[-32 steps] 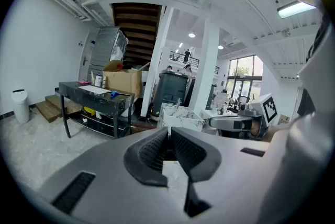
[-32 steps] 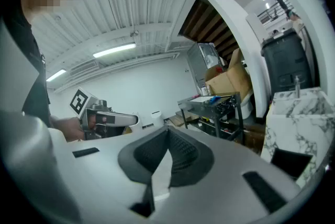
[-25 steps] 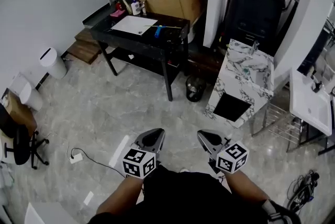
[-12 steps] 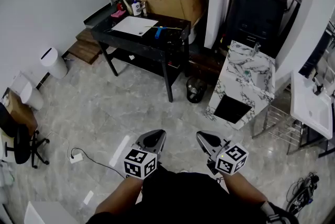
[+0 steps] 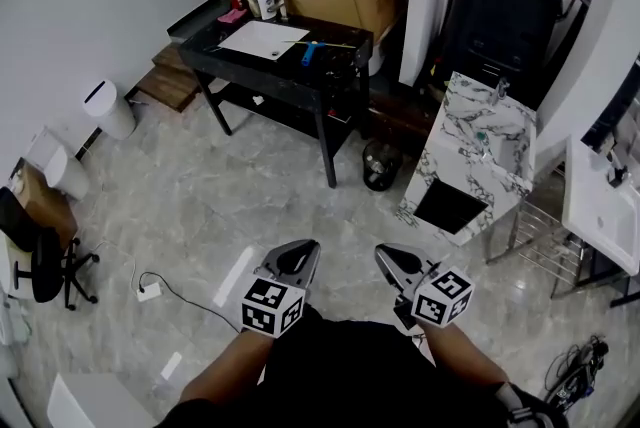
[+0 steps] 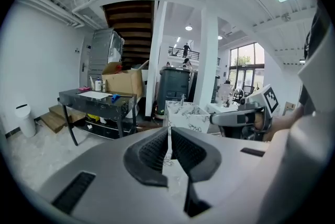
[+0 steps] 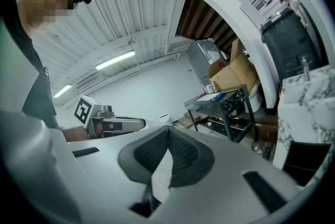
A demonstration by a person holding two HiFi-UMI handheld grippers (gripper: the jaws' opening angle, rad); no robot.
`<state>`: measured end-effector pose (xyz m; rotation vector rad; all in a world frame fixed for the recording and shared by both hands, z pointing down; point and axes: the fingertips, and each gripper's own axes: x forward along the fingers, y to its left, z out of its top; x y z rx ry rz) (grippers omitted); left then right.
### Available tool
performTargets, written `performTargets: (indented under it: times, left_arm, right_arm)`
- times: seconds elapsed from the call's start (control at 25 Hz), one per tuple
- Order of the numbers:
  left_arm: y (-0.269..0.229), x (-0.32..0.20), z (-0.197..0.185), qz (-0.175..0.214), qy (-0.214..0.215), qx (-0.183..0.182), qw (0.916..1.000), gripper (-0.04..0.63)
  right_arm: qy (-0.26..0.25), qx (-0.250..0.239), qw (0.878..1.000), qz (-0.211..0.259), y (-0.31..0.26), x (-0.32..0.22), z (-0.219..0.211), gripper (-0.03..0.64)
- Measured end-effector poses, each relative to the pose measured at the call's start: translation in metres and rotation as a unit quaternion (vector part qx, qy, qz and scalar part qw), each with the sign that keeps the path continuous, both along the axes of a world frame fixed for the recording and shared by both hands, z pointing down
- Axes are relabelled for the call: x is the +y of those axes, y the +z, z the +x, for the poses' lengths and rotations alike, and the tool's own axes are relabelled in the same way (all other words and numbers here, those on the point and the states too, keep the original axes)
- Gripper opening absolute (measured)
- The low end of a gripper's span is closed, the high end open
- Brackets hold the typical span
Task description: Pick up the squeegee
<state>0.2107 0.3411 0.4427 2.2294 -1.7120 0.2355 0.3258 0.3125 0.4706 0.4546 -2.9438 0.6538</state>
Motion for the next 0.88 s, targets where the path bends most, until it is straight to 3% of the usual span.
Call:
performTargets:
  times: [0.4, 0.64, 0.88]
  left_arm:
    - [0.017, -0.005, -0.029, -0.023, -0.022, 0.018, 0.9993, 0.031]
    - [0.007, -0.043, -0.061, 0.003, -0.031, 0.054, 0.9981, 0.031]
    - [0.010, -0.082, -0.109, 0.000, -0.049, 0.077, 0.9958, 0.031]
  right_arm:
    - [-0.004, 0.001, 1.000, -0.015, 0.007, -0.022, -0.031, 0.008]
    - [0.015, 0.012, 0.999, -0.035, 0.022, -0.046, -0.044, 0.009]
    - [0.031, 0.030, 0.998, -0.046, 0.023, -0.077, -0.071, 0.009]
